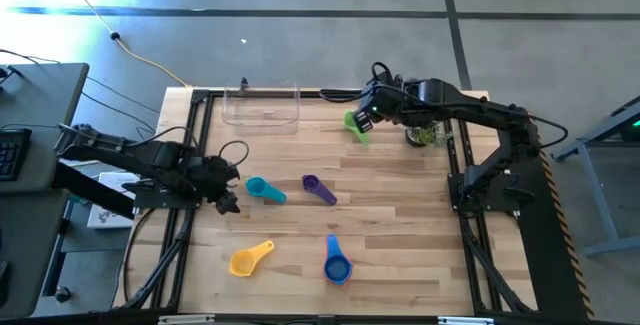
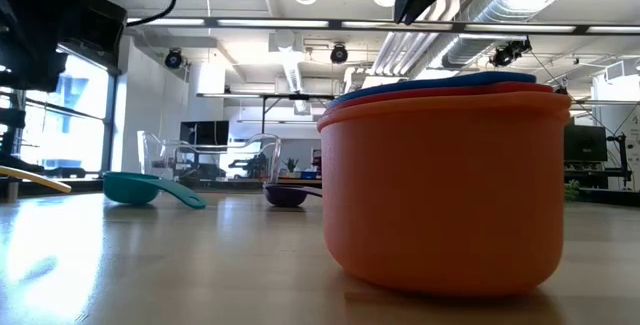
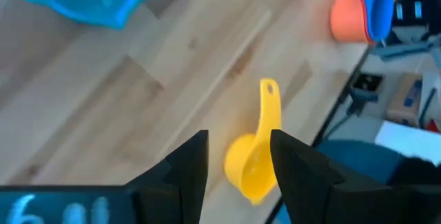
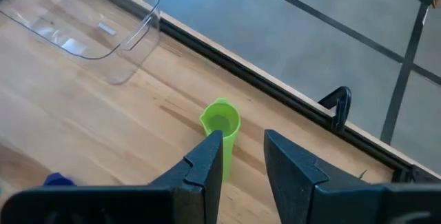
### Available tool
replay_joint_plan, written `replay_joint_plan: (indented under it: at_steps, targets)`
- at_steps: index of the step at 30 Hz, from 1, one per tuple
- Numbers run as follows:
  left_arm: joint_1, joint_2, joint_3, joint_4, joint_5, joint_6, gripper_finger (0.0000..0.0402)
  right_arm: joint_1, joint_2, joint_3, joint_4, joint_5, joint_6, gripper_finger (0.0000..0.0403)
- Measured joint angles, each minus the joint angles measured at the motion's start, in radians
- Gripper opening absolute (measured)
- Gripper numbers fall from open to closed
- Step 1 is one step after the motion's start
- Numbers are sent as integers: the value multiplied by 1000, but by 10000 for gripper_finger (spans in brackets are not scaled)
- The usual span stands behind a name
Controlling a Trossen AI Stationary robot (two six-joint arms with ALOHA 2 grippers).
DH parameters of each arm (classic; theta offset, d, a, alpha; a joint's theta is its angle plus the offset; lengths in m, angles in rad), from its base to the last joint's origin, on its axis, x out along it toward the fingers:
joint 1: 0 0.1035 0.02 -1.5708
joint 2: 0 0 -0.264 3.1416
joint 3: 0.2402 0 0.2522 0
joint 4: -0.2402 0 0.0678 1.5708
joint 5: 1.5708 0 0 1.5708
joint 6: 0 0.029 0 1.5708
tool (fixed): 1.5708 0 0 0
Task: Nest measuring cups in basket
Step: Stack the yellow measuring cup on the blue measuring cup
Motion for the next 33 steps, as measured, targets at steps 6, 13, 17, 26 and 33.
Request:
replay_joint_plan:
  at_steps: [6, 13, 17, 26, 33]
  targets:
    - [-136, 43, 0, 107, 3, -99, 141, 0, 0, 0, 1, -36, 0, 99]
    - [-248, 151, 0, 183, -5, -213, 140, 0, -1, 0, 1, -47, 0, 99]
    - [-303, 219, 0, 218, -5, -248, 140, 0, -1, 0, -1, -46, -27, 99]
    - [-381, 337, 0, 274, -9, -297, 140, 2, -2, 0, -2, -53, -62, 99]
    - [-421, 434, 0, 378, -9, -359, 140, 2, -2, 0, -4, -90, -76, 99]
